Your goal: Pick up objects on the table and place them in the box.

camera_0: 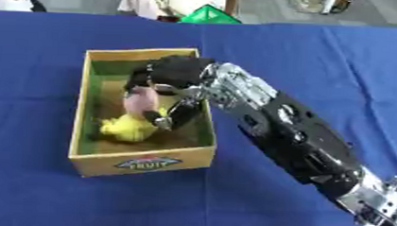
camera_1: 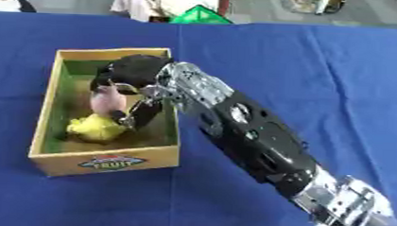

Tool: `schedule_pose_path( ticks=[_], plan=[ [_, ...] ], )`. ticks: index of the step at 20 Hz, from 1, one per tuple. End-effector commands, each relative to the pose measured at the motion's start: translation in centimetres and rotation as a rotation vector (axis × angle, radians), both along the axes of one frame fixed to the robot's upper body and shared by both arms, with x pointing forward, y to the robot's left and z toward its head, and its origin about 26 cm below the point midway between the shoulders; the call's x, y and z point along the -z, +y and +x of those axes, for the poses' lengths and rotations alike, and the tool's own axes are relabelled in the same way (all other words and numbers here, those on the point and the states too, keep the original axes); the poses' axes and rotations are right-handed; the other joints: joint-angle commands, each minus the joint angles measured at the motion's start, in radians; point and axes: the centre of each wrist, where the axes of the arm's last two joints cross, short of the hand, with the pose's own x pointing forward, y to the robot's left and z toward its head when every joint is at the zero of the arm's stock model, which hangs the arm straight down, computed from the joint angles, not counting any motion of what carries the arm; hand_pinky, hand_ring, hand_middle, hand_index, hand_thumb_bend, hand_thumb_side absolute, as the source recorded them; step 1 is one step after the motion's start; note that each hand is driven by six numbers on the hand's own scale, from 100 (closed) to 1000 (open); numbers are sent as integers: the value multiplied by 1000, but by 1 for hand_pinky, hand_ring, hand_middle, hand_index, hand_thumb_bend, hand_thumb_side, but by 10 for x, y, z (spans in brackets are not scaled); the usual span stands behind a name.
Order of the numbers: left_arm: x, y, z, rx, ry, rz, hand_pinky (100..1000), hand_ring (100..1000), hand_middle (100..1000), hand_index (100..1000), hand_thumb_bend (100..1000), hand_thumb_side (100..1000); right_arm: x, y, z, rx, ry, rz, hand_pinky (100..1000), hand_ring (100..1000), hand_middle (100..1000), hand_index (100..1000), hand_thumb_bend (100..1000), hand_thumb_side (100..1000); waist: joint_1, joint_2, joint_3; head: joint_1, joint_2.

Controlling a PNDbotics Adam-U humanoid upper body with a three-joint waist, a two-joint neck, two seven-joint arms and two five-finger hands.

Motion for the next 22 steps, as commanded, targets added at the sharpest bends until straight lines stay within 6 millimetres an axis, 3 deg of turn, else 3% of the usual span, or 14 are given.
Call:
schedule_pose_path(
  ticks=[1,5,9,10,13,15,18,22],
  plan=[
    [-8,-1,-1,10,-30,9,770,888,739,759,244,763,-15,-5,-1,19,-53,21,825,882,863,923,175,346,5,-16,-2,0,5],
    [-8,-1,-2,7,-30,8,770,888,739,759,246,763,-30,-14,-6,33,-88,93,821,869,841,913,149,324,4,-18,-4,5,5],
    [-8,0,-2,2,-30,7,770,888,739,759,246,762,-57,-29,-20,46,-143,232,814,850,813,902,100,329,4,-18,-10,14,5],
    [-7,1,-2,0,-30,7,770,888,739,759,246,762,-67,-35,-26,51,-165,277,812,843,801,898,100,365,5,-19,-12,17,5],
    [-7,2,-2,-8,-29,8,770,888,739,759,246,763,-95,-55,-47,60,-209,452,805,820,776,913,100,596,5,-20,-19,24,5],
    [-7,3,-2,-13,-28,8,770,887,739,759,246,762,-110,-70,-64,75,-249,561,807,815,770,906,100,688,5,-20,-23,29,5],
    [-7,4,-2,-19,-29,8,770,887,739,759,247,761,-119,-86,-72,78,-277,670,807,808,764,898,100,706,5,-20,-27,34,5],
    [-6,7,-3,-34,-30,8,770,887,739,758,244,763,-116,-122,-73,38,-341,860,812,802,766,889,100,768,6,-18,-39,50,5]
  ],
)
